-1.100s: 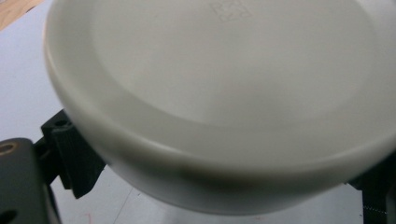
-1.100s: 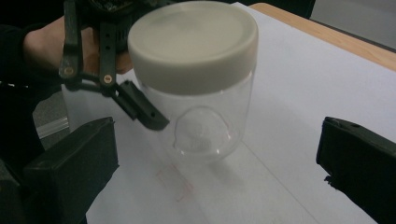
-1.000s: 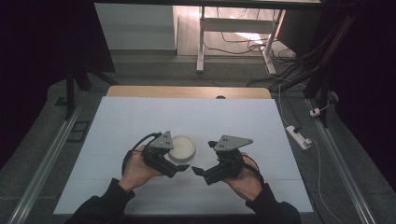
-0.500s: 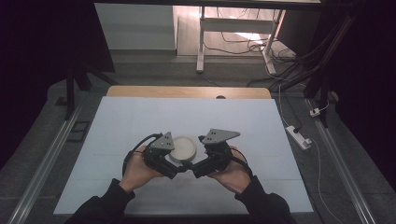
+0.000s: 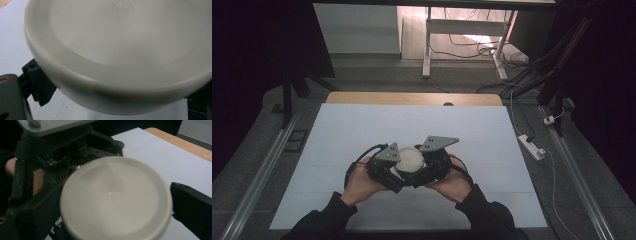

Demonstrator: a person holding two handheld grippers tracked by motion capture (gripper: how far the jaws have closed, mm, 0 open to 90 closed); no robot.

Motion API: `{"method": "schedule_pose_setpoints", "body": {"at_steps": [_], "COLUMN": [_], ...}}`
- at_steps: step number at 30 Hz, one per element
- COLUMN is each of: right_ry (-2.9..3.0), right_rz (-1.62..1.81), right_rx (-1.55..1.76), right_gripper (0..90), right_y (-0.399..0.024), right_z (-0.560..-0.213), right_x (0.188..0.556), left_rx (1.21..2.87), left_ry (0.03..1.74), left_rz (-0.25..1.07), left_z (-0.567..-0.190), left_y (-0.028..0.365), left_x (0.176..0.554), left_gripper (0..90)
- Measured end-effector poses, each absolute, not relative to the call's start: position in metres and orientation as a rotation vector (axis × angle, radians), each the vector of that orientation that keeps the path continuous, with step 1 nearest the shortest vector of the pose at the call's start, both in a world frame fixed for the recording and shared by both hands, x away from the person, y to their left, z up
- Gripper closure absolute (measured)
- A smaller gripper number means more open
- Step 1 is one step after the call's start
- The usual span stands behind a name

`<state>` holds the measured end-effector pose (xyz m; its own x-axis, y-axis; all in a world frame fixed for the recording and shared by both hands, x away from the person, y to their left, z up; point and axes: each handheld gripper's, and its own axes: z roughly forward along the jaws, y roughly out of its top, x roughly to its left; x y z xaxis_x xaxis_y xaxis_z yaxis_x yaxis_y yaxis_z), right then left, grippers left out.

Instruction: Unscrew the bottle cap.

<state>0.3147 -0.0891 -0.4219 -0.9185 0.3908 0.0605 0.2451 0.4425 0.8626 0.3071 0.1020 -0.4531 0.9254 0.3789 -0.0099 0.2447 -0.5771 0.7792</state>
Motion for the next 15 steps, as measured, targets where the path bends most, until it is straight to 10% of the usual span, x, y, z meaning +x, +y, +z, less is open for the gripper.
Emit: {"method": "schedule_pose_setpoints", "body": {"at_steps": [15], "right_ry": [2.613], "right_rz": [1.549], "right_rx": [0.432], "right_gripper": [7.0], "right_y": [-0.0934], "right_z": [-0.4238], "right_x": [0.322], "left_rx": [2.225], "left_ry": [0.362], "left_rz": [0.11], "left_z": [-0.4523], "left_y": [0.1046], "left_x": [0.3105], "left_gripper": [7.6]}}
